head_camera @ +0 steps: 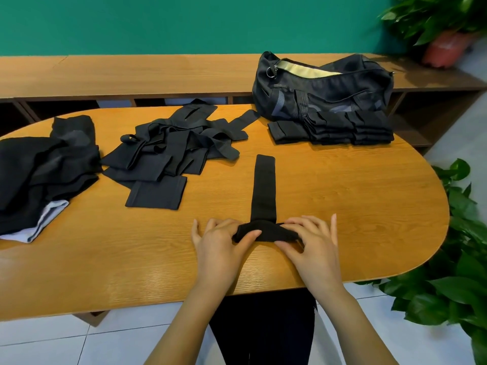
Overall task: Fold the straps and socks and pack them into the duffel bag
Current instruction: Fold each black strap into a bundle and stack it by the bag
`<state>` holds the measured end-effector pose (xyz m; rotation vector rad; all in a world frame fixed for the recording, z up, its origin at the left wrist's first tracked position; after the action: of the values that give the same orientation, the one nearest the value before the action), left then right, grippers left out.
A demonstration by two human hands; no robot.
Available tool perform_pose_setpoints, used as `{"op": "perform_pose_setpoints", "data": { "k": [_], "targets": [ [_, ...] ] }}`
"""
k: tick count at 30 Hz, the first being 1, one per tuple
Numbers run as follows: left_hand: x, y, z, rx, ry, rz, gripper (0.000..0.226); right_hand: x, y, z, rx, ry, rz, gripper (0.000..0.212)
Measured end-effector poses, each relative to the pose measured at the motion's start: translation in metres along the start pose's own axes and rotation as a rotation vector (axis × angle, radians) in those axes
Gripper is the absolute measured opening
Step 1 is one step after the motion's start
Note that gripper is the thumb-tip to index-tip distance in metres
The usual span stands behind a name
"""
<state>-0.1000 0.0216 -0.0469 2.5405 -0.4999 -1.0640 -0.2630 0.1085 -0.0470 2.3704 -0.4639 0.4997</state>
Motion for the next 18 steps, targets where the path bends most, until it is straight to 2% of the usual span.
{"op": "perform_pose_setpoints", "data": {
  "k": [6, 12, 14, 18],
  "targets": [
    [0.003, -0.002, 0.001, 0.056, -0.066, 0.027, 0.032, -0.003, 0.005, -0.003, -0.018, 0.032, 0.018, 0.025],
    [0.008, -0.001, -0.011, -0.041, -0.091, -0.051, 0.01, -0.01, 0.006, -0.013, -0.09, 0.072, 0.126, 0.014],
    [0.009, -0.002, -0.013, -0.073, -0.056, -0.074, 0.018, -0.015, 0.005, -0.013, -0.104, 0.054, 0.173, 0.023],
    [0.011, -0.003, -0.011, -0.073, 0.01, -0.098, 0.05, -0.02, 0.004, -0.007, -0.076, 0.076, 0.223, 0.046]
  ]
}}
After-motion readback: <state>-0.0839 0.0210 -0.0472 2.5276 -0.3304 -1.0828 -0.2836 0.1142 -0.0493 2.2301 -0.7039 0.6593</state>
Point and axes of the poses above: each hand's wrist, its own y-axis towards the middle knuckle, its own z-axis out of the palm, x = y × z, the point moved 10 cm from there along y, towards the middle knuckle, and after that the axes turned 14 degrees about -x, right-handed, at the moved point
